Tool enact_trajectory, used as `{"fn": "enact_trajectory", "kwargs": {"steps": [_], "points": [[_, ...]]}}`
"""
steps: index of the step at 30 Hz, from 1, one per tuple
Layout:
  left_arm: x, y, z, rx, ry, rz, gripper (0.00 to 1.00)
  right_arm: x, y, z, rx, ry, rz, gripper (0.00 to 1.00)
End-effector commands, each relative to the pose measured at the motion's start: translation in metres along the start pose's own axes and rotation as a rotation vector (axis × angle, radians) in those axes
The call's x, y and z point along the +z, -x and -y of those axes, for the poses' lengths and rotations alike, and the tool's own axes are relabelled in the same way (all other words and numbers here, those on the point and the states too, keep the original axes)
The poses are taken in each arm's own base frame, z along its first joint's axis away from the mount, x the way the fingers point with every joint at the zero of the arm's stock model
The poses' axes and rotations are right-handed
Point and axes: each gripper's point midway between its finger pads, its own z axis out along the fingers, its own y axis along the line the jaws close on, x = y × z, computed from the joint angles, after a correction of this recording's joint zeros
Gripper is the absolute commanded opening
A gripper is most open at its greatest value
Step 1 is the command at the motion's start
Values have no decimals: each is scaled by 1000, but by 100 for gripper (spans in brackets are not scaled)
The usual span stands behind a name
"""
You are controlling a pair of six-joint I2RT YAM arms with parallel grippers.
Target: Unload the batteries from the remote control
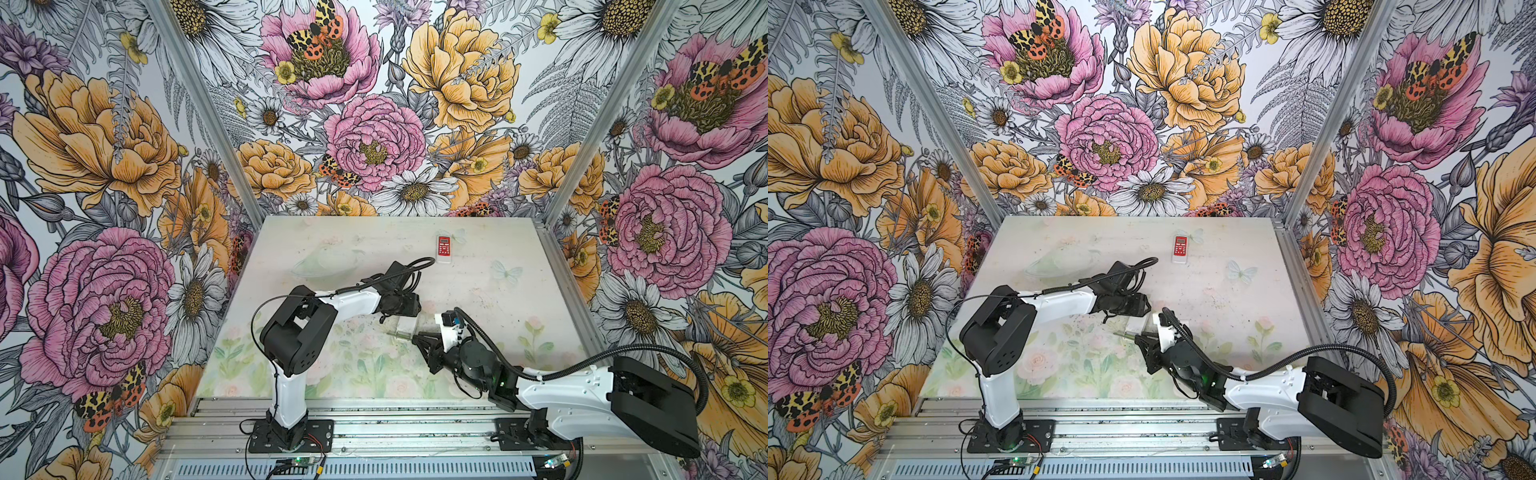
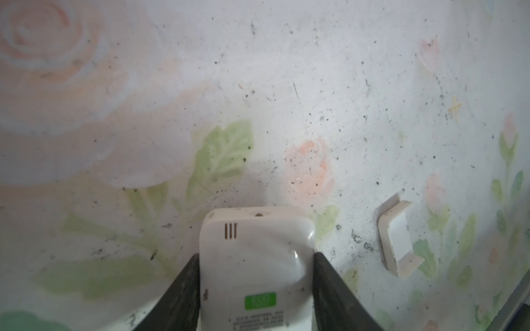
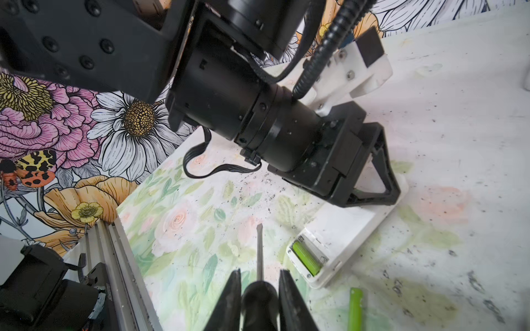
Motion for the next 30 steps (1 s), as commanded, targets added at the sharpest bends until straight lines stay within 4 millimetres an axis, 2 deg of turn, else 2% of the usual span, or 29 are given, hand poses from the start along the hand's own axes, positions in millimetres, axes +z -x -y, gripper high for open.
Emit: {"fn": "enact_trajectory", "kwargs": {"steps": [1, 4, 7, 10, 16, 20, 27, 30], "points": [[-4, 15, 12, -7, -52, 36, 0, 3, 20, -14, 27, 42, 64, 0], [-4, 14, 9, -8, -44, 35, 0, 0, 19, -7, 20, -3, 46, 0], [-7, 15, 6, 0, -18, 36, 0, -6, 10, 8, -28, -104, -59, 0], [-8, 13, 4, 19, 23, 26, 0, -22, 11, 18, -42, -153, -90, 0], [-9, 9, 4, 83, 112, 6, 0, -50, 22, 20, -145, -186, -154, 0], [-8, 7, 4, 140, 190, -7, 0, -48, 22, 14, -219, -182, -233, 0], [-4, -1, -1, 196, 283, -24, 0, -37, 29, 11, -253, -197, -243, 0], [-3, -4, -5, 200, 305, -25, 0, -33, 24, 8, -265, -182, -267, 0]]}}
